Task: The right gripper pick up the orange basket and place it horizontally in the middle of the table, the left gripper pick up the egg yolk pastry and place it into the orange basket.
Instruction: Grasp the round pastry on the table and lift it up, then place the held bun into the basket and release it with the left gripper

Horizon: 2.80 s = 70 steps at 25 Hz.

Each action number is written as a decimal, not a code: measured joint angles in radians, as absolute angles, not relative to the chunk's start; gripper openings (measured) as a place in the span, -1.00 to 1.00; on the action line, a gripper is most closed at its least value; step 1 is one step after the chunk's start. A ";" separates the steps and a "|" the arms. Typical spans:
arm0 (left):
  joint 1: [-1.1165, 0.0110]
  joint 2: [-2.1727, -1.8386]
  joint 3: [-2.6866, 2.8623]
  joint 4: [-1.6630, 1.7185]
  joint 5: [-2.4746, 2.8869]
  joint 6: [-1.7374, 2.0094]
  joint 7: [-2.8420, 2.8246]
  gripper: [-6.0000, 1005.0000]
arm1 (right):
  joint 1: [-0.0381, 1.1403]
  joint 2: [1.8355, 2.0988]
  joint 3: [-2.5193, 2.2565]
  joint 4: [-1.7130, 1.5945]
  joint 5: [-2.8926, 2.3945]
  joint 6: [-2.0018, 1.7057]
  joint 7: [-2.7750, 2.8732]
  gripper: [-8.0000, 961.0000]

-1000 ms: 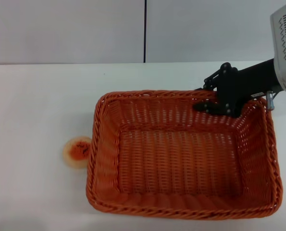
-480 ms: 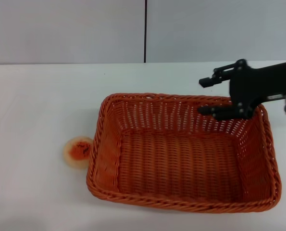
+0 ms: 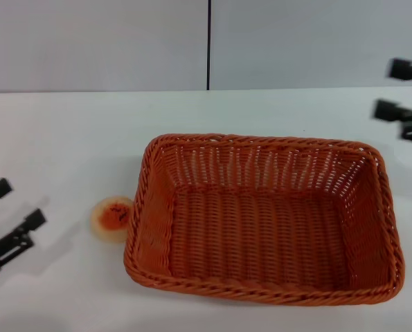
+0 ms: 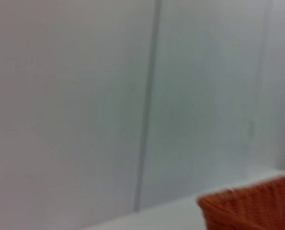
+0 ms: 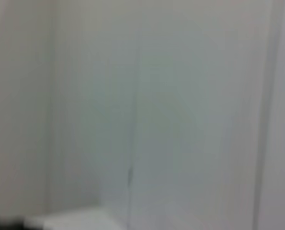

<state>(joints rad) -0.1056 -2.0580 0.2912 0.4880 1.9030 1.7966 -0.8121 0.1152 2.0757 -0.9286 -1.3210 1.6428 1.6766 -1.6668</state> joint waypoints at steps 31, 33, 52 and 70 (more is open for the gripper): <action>-0.329 -2.068 0.339 0.351 2.182 1.524 -0.737 0.26 | 0.069 2.074 -0.706 -1.048 1.789 1.824 -1.672 0.25; -0.330 -2.068 0.339 0.347 2.182 1.518 -0.737 0.20 | 0.072 2.073 -0.706 -1.035 1.793 1.824 -1.672 0.25; -0.297 -2.058 0.146 0.392 2.094 1.685 -0.750 -0.81 | 0.081 2.071 -0.692 -0.994 1.798 1.825 -1.673 0.25; -0.430 -2.072 0.362 0.277 2.048 1.952 -0.816 -0.82 | 0.090 2.071 -0.704 -0.985 1.798 1.840 -1.673 0.25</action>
<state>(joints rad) -0.4296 -2.0717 0.3620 0.2766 2.0478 1.9517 -0.8158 0.0901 2.0709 -0.7042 -0.9847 1.7979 1.8405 -1.6735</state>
